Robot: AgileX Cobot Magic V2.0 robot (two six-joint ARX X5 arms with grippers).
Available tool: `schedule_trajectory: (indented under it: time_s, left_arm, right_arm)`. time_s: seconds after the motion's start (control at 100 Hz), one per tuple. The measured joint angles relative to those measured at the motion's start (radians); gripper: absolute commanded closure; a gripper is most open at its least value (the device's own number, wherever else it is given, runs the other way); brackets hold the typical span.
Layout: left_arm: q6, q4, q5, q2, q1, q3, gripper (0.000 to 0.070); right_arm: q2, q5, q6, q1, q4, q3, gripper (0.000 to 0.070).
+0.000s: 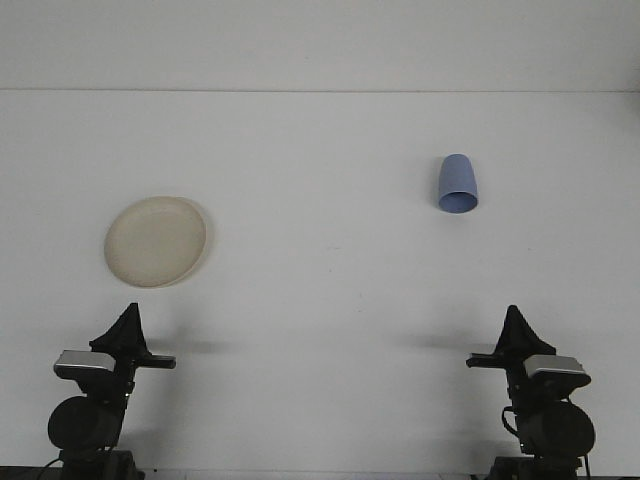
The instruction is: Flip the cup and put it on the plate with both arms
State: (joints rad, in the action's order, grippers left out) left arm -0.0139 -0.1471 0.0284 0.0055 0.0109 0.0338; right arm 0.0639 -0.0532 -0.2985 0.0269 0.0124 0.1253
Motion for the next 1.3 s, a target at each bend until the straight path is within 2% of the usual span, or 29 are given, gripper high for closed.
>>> schedule_trajectory:
  time_s: [0.11, 0.15, 0.19, 0.28, 0.31, 0.33, 0.46, 0.65, 1.09, 1.3]
  left_arm:
    - [0.0, 0.0, 0.0, 0.0, 0.0, 0.0, 0.0687]
    - [0.0, 0.0, 0.0, 0.0, 0.0, 0.0, 0.0687]
    - [0.0, 0.0, 0.0, 0.0, 0.0, 0.0, 0.0687]
    - [0.0, 0.0, 0.0, 0.0, 0.0, 0.0, 0.0687]
    - [0.0, 0.0, 0.0, 0.0, 0.0, 0.0, 0.0687]
    - [0.0, 0.0, 0.0, 0.0, 0.0, 0.0, 0.0687]
    - [0.0, 0.0, 0.0, 0.0, 0.0, 0.0, 0.0687]
    - [0.0, 0.0, 0.0, 0.0, 0.0, 0.0, 0.0687]
    - [0.0, 0.0, 0.0, 0.0, 0.0, 0.0, 0.0687]
    - [0.0, 0.0, 0.0, 0.0, 0.0, 0.0, 0.0687]
  right_arm:
    - [0.108, 0.0, -0.012, 0.0, 0.004, 0.143, 0.0695]
    - [0.158, 0.0, 0.001, 0.0, -0.001, 0.197, 0.0651]
    - [0.211, 0.0, 0.021, 0.0, -0.003, 0.249, 0.0534]
    - [0.328, 0.0, 0.069, 0.0, -0.003, 0.347, 0.016]
    - [0.365, 0.0, 0.08, 0.0, -0.003, 0.373, 0.0082]
    - [0.39, 0.0, 0.087, 0.0, -0.003, 0.389, 0.0058]
    - [0.539, -0.004, 0.124, 0.0, -0.024, 0.458, 0.0056]
    - [0.769, -0.008, 0.192, 0.0, -0.137, 0.463, 0.0057]
    - [1.336, -0.007, 0.318, 0.0, -0.574, 0.473, 0.0059]
    - [1.557, -0.005, 0.367, 0.013, -0.592, 0.614, 0.0059]
